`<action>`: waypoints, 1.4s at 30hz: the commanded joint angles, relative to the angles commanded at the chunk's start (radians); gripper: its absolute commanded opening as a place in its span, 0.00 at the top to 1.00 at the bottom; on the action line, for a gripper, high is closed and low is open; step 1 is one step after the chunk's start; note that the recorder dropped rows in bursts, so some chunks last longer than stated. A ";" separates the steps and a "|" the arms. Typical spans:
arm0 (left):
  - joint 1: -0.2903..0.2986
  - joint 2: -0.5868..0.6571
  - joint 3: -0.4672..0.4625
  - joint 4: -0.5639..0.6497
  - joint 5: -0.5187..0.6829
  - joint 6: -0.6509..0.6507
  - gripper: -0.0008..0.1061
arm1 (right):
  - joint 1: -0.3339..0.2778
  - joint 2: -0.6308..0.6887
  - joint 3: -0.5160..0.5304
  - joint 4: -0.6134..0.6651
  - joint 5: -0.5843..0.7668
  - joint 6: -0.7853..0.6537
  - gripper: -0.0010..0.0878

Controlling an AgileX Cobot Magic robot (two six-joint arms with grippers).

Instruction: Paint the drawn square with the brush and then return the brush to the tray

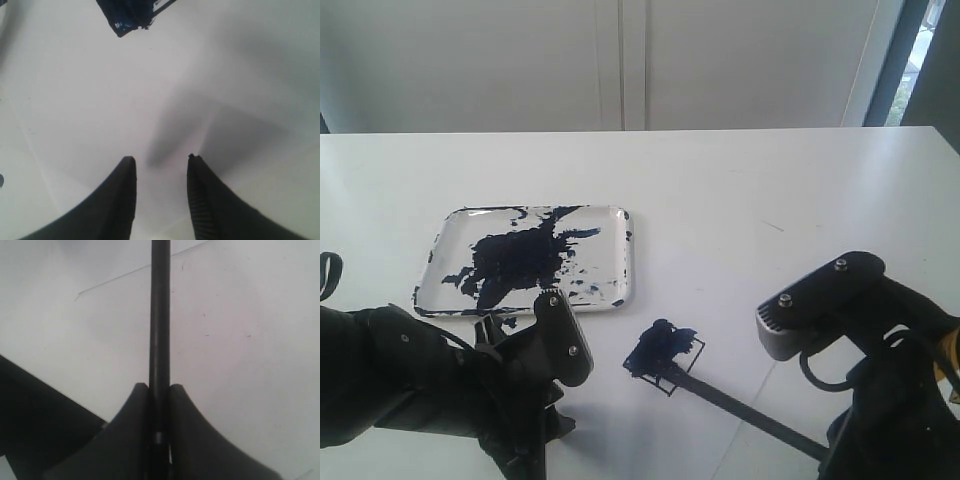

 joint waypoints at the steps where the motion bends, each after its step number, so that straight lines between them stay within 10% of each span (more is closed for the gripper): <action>1: 0.000 0.000 0.000 0.000 -0.004 0.000 0.61 | 0.000 -0.006 0.000 0.000 -0.021 0.000 0.99; 42: 0.000 0.072 -0.093 0.000 0.115 -0.029 0.61 | 0.000 -0.135 0.034 -0.014 0.043 0.008 0.99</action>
